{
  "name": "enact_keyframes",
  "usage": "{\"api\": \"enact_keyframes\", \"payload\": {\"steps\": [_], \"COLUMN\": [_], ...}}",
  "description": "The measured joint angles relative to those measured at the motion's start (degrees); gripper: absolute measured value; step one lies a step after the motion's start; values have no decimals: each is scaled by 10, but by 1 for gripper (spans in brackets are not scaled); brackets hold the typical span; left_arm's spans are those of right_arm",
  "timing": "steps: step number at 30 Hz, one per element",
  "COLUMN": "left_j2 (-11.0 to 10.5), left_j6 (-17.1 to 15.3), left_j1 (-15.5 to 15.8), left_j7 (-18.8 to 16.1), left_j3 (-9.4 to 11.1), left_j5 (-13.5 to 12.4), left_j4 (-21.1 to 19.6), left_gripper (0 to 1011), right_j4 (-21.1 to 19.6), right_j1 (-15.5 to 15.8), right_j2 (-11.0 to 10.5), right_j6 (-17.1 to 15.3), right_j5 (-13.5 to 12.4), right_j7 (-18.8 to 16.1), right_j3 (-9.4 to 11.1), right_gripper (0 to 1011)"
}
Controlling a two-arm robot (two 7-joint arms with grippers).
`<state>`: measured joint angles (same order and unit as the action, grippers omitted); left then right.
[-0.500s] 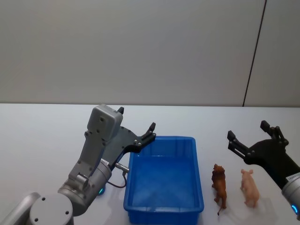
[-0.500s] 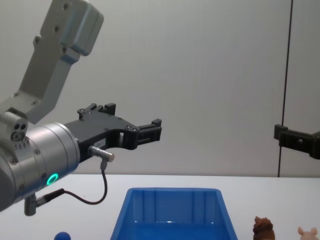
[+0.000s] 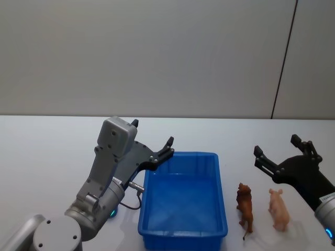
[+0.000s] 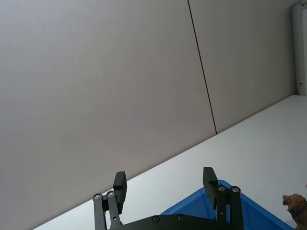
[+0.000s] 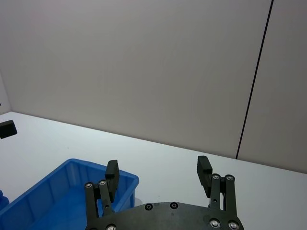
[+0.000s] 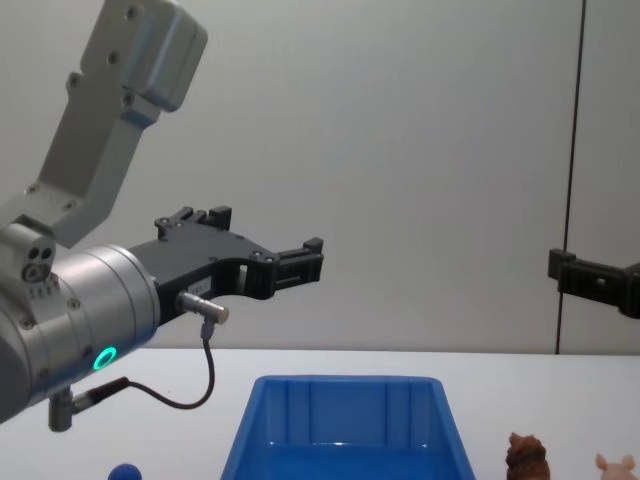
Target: Pick up the two dolls from the table and place them into the box.
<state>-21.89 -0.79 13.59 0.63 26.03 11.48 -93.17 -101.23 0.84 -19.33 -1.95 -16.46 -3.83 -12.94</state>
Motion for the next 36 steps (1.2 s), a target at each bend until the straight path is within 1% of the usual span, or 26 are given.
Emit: {"api": "enact_keyframes", "payload": {"steps": [26, 30, 36], "left_j2": [0, 0, 0], "left_j6": [0, 0, 0], "left_j1": [0, 0, 0], "left_j7": [0, 0, 0], "left_j3": [0, 0, 0], "left_j5": [0, 0, 0], "left_j4": [0, 0, 0], "left_gripper": [1001, 1001, 1002], "right_j4": [2, 9, 23], "right_j1": [-2, -6, -12], "right_j2": [2, 6, 14], "right_j6": [0, -1, -11], "right_j5": [1, 6, 20], "right_j7": [1, 6, 21], "right_j3": [0, 0, -3], "right_gripper": [1001, 1001, 1001]}}
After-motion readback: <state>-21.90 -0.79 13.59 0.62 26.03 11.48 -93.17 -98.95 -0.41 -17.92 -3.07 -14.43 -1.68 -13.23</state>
